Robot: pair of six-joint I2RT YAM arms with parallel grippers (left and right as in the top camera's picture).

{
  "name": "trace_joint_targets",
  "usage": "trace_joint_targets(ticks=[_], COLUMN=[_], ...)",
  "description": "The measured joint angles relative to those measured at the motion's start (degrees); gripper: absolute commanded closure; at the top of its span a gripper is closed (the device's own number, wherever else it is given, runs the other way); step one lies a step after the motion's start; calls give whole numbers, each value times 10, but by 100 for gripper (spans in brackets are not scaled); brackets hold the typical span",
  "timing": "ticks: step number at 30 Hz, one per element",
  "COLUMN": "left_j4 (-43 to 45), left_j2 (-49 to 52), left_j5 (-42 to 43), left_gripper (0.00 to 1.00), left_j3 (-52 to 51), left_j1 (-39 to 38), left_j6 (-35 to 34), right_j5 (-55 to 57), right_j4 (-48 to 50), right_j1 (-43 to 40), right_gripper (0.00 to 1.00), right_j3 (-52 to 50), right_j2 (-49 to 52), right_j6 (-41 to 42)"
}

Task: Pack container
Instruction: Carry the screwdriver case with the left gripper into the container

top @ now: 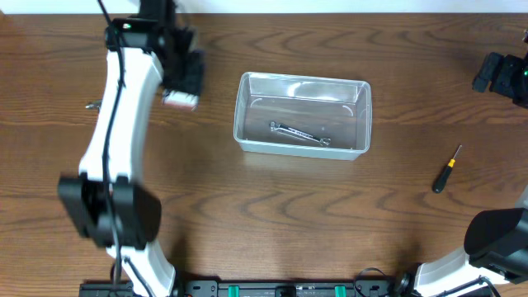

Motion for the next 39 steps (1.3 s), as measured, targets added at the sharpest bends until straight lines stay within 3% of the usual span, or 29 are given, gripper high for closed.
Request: trace_joint_targets(ticks=[5, 11, 23, 31, 32, 34, 37, 39], left_j4=[54, 123, 154, 163, 163, 164, 167, 167], left_j2=[-70, -40, 162, 229, 233, 236, 235, 236], left_j5=[4, 8, 5, 5, 5, 5, 5, 5], left_gripper=[94, 94, 94, 93, 83, 51, 39, 37], left_j3=[15, 12, 6, 3, 3, 3, 3, 3], left_j1=[-152, -260, -272, -269, -268, -267, -266, -266], left_j6=[128, 241, 319, 328, 330, 332, 335, 335], right_j5=[0, 0, 0, 0, 0, 0, 0, 0], right_j4=[0, -1, -5, -8, -8, -9, -10, -10], right_j1=[0, 0, 0, 0, 0, 0, 0, 0], right_gripper=[1, 1, 1, 1, 1, 1, 1, 1], right_j3=[0, 0, 0, 0, 0, 0, 0, 0], right_j2=[0, 0, 0, 0, 0, 0, 0, 0], right_j6=[0, -2, -3, -9, -9, -10, -11, -11])
